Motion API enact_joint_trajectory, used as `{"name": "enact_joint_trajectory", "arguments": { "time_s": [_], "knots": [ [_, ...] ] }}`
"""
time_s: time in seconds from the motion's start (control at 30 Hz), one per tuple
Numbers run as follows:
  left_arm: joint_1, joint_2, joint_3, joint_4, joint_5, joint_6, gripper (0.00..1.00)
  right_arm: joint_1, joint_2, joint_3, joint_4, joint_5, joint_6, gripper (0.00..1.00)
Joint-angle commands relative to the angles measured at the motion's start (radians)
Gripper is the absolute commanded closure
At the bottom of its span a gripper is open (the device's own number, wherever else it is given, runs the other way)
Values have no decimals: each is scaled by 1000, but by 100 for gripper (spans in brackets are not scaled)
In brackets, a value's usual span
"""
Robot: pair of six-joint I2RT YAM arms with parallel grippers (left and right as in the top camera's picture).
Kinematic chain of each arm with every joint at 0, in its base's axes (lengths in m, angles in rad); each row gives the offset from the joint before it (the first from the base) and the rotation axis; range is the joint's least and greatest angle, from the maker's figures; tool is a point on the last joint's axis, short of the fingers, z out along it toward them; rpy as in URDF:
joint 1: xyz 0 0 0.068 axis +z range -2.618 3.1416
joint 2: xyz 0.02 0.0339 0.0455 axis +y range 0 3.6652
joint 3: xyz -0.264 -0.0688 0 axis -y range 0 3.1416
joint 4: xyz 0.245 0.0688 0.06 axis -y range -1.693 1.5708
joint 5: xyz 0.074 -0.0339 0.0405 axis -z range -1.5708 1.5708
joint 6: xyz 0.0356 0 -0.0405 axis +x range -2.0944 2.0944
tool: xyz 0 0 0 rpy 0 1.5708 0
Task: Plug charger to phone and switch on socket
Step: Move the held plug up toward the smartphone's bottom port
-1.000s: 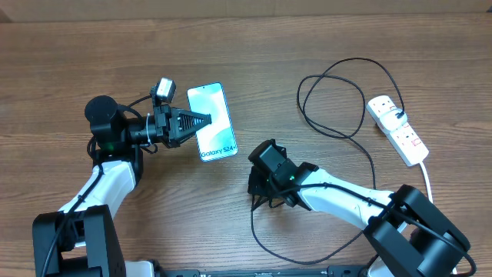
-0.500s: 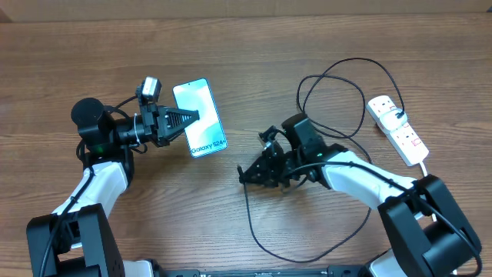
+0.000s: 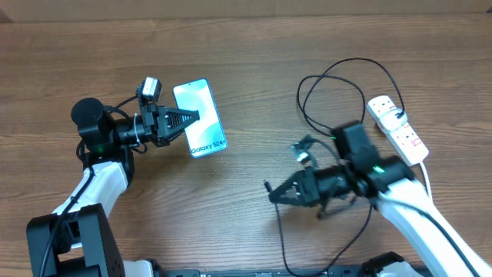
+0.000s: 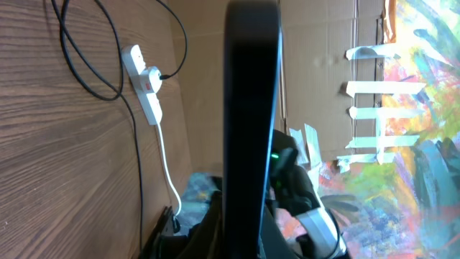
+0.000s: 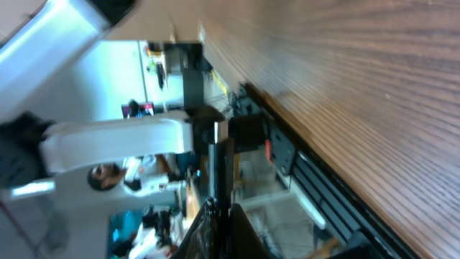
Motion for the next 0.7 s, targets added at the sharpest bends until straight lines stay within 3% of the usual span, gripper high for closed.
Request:
{"name": "enact_joint_trajectory", "arguments": {
  "time_s": [0.0,0.17,0.33,0.5,0.53,0.67],
  "knots": [
    [2,3,25,11,9,5,96,-42,-163,2,-50,-27,-87,96],
    [-3,3,25,11,-40,5,96,-51,-326,-35,3,88,10,96],
    [-22,3,25,11,-46,4,96,-48,-352,-213,368,68,251,96],
    [-41,3,25,13,-58,-3,96,-39,-303,-399,879,-17,546,96],
    [-51,3,25,42,-67,-3,96,-16,-274,-434,1044,-17,632,96],
    [-71,3,25,128,-68,-17,96,58,-199,-441,1258,-4,739,96]
  ]
}}
